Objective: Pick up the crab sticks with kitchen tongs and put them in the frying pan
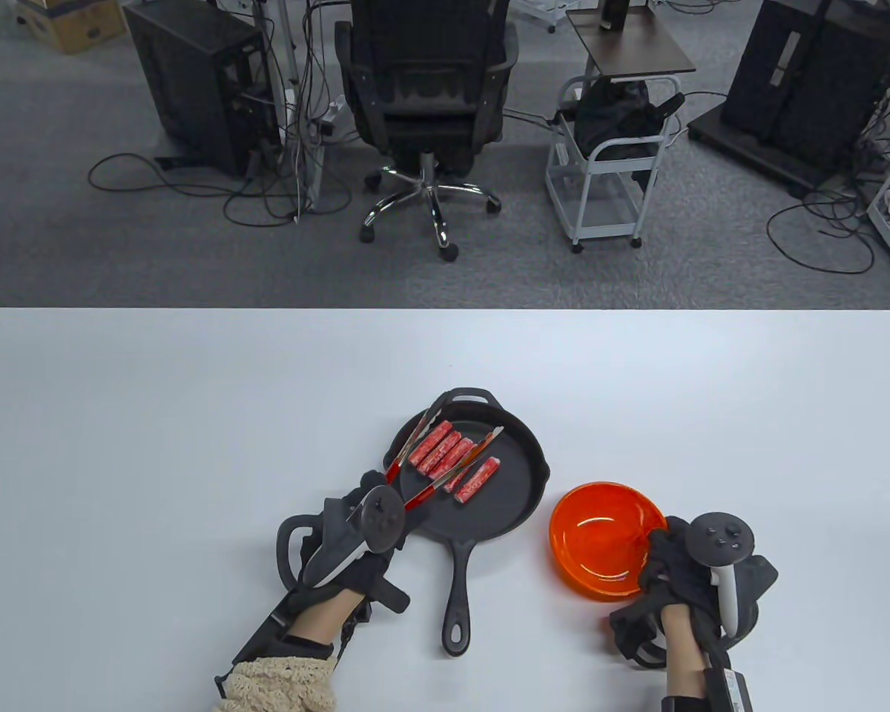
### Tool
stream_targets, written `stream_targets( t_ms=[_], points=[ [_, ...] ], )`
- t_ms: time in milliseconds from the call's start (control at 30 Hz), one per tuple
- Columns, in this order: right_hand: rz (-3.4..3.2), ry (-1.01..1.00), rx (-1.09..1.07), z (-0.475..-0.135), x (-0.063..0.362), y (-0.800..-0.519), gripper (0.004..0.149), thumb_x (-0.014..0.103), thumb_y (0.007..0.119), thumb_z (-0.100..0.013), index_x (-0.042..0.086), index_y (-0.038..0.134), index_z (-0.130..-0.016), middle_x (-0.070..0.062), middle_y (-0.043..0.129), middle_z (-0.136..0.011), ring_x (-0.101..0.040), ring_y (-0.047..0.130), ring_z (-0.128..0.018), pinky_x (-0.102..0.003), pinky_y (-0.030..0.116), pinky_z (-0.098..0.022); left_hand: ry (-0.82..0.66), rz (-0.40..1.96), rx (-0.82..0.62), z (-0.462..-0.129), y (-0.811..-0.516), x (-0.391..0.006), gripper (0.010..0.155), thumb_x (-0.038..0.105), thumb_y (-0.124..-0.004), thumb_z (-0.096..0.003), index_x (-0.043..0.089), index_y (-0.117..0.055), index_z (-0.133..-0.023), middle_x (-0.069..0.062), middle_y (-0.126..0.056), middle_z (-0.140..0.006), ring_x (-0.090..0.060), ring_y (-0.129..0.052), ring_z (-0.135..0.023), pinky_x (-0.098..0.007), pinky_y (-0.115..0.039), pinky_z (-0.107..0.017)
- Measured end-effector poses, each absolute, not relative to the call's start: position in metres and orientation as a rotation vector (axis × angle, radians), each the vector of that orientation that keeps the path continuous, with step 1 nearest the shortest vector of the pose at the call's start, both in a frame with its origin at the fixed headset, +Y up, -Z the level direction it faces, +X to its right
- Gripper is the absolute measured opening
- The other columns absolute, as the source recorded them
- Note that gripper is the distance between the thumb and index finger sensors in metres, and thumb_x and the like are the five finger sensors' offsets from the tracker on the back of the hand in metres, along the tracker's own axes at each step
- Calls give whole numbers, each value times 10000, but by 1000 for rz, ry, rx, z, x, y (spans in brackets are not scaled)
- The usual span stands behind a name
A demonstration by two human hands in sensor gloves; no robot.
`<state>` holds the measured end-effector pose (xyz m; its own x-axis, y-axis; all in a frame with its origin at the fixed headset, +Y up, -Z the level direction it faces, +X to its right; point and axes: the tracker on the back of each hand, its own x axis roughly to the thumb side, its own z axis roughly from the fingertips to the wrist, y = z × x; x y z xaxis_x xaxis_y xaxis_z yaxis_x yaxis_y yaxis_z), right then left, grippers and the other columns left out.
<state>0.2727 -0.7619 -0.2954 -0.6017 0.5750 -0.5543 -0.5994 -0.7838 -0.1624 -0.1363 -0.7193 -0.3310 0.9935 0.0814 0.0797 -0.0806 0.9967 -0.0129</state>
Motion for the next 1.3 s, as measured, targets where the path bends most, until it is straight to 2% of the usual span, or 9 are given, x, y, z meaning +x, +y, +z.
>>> stream_targets(
  t_ms=[233, 333, 400, 467, 600, 733, 900, 1067, 1300],
  points=[
    [2463, 27, -785, -296, 269, -759, 554, 294, 636, -553, 48, 638, -1049, -188, 887, -872, -277, 1022, -412, -321, 941, -215, -78, 87, -9, -331, -719, -137, 941, 776, -662, -537, 8, -660, -1080, -7, -965, -750, -139, -1041, -348, -400, -908, -321],
    [2508, 31, -764, -296, 267, -757, 581, 338, 620, -559, 64, 608, -1071, -212, 849, -913, -314, 1013, -485, -359, 936, -270, -78, 86, -13, -331, -720, -137, 943, 778, -661, -536, 8, -659, -1080, -7, -965, -751, -141, -1041, -347, -401, -907, -321],
    [2516, 19, -754, -295, 266, -755, 612, 361, 614, -561, 74, 555, -1098, -242, 798, -958, -357, 986, -588, -397, 925, -324, -79, 85, -16, -331, -721, -136, 943, 778, -663, -534, 9, -659, -1080, -6, -965, -751, -141, -1041, -349, -401, -907, -322],
    [2526, -7, -745, -294, 265, -752, 668, 389, 611, -563, 70, 462, -1131, -299, 673, -1034, -446, 886, -748, -468, 886, -404, -79, 85, -16, -331, -721, -136, 942, 777, -665, -533, 9, -661, -1079, -8, -966, -750, -143, -1041, -348, -402, -907, -322],
    [2646, -101, -695, -291, 259, -740, 712, 430, 609, -562, 80, 404, -1147, -324, 562, -1084, -539, 716, -879, -557, 807, -512, -76, 89, -13, -331, -720, -137, 944, 778, -664, -535, 8, -658, -1081, -8, -965, -753, -142, -1042, -351, -402, -908, -322],
    [2834, -292, -481, -285, 240, -719, 741, 485, 607, -551, 119, 387, -1157, -295, 475, -1136, -580, 549, -966, -626, 700, -614, -75, 90, -18, -331, -721, -137, 943, 777, -667, -532, 8, -661, -1079, -10, -966, -751, -145, -1042, -351, -404, -907, -322],
    [3012, -485, -127, -270, 211, -696, 771, 589, 569, -528, 206, 385, -1171, -214, 459, -1187, -539, 467, -1041, -682, 579, -690, -79, 91, -14, -331, -720, -138, 942, 777, -667, -533, 8, -662, -1079, -10, -966, -752, -145, -1043, -352, -403, -908, -323],
    [3036, -385, 145, -263, 195, -692, 815, 683, 504, -504, 264, 368, -1190, -192, 383, -1234, -548, 355, -1080, -757, 443, -706, -76, 96, -2, -328, -717, -141, 943, 776, -669, -531, 8, -662, -1079, -11, -966, -752, -147, -1043, -352, -405, -907, -323],
    [3041, -250, 234, -264, 189, -694, 849, 713, 451, -502, 271, 295, -1211, -212, 327, -1250, -570, 265, -1088, -794, 366, -696, -72, 95, 16, -323, -713, -142, 944, 777, -668, -533, 6, -661, -1079, -12, -965, -754, -149, -1044, -353, -406, -906, -323]
  ],
)
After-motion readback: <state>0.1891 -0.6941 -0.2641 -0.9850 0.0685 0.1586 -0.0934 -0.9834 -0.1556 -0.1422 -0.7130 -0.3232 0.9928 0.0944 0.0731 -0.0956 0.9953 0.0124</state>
